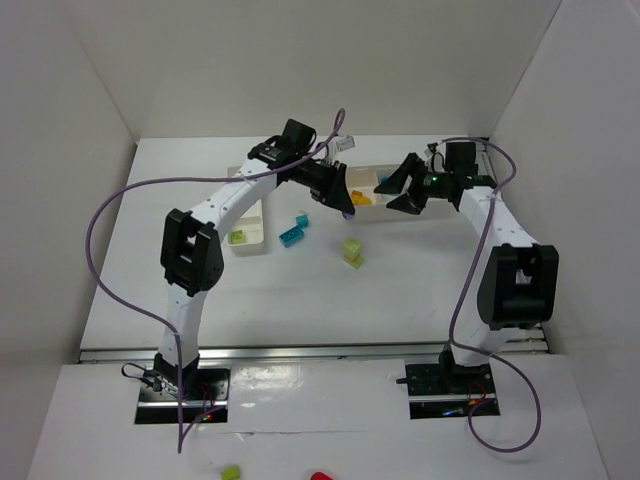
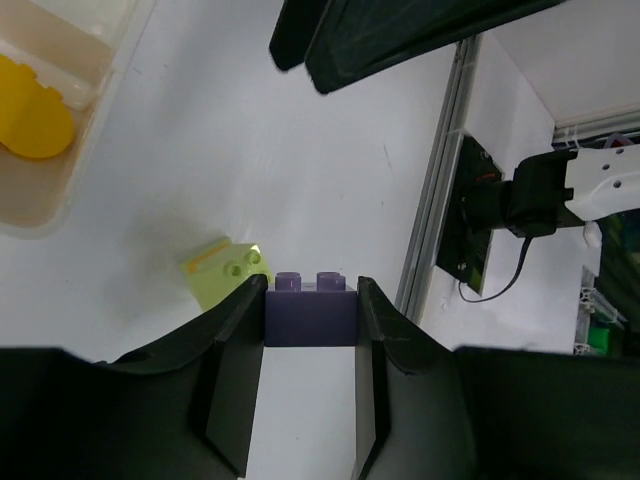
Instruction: Sort the legos into containers by color
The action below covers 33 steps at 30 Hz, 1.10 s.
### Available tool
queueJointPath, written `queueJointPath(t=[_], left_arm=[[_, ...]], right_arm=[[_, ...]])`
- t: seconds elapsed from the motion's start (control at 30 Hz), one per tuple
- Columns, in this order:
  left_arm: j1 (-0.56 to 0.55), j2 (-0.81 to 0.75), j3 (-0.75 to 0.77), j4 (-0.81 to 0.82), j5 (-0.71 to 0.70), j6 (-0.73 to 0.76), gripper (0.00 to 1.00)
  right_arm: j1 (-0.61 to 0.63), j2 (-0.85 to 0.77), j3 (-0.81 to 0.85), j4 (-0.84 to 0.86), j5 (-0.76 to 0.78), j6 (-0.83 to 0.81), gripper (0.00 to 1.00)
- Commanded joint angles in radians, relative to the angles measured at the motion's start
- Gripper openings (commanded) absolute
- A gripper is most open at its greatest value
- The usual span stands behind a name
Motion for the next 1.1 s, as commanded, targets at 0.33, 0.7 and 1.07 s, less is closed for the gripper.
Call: queueJointPath(t=[0.33, 0.7, 1.07], left_arm=[[0.008, -0.162, -0.057, 0.044, -0.007, 0.208, 0.0], [0.008, -0.162, -0.066, 0.044, -0.047, 0.217, 0.0], [0.008, -0.171, -0.066, 0.044, -0.027, 0.226, 0.0]], right_arm=[[0.081, 0.09, 0.006, 0.236, -0.406, 0.272, 0.75], [0.142, 0.127, 0.031, 0.218, -0.447, 0.283, 0.76], [0.202, 0.166, 0.058, 0.219, -0.447, 0.293, 0.67]])
